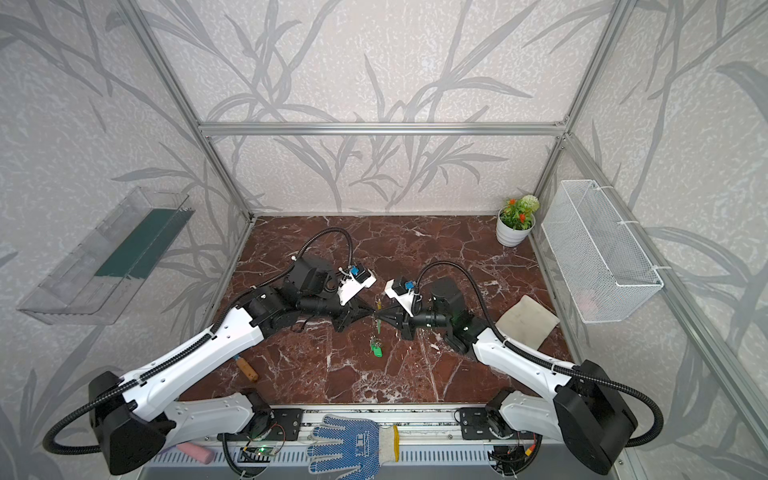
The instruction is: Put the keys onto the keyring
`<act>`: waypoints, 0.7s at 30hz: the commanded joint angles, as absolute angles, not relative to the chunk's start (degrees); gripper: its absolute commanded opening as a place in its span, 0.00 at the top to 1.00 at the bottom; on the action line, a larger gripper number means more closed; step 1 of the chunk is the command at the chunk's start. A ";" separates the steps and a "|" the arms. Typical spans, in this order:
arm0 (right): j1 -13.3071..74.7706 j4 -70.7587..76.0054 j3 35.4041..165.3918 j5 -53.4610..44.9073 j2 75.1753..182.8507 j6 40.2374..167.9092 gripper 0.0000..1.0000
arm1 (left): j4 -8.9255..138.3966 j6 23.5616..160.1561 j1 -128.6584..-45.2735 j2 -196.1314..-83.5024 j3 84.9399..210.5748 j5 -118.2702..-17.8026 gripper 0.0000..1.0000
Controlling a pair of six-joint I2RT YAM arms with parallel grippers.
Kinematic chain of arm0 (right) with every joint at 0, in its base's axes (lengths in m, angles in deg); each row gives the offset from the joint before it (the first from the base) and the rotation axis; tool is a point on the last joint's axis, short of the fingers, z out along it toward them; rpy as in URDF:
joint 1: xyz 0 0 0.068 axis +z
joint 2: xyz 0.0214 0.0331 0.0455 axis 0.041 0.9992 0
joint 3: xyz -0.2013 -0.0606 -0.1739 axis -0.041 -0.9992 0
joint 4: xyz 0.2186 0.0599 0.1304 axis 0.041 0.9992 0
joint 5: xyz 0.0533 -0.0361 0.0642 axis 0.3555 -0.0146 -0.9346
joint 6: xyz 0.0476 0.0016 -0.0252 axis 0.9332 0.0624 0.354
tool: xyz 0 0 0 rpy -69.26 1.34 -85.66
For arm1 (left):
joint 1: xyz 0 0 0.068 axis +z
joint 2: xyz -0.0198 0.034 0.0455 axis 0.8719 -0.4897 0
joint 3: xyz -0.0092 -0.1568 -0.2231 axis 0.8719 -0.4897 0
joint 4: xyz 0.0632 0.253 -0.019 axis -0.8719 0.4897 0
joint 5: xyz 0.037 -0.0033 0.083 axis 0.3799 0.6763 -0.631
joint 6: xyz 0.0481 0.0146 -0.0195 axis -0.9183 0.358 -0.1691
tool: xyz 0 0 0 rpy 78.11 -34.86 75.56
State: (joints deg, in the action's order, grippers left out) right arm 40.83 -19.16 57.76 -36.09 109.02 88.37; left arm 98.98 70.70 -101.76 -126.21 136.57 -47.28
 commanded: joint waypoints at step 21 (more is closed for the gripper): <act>41.15 -23.50 57.86 -37.20 106.69 88.98 1.00 | 105.83 66.84 -101.63 -127.57 138.12 -41.64 0.88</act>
State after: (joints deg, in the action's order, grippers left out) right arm 41.02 -18.11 57.41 -36.86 108.67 88.44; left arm 102.01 68.84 -101.38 -127.96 136.92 -44.09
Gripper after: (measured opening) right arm 0.044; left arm 0.120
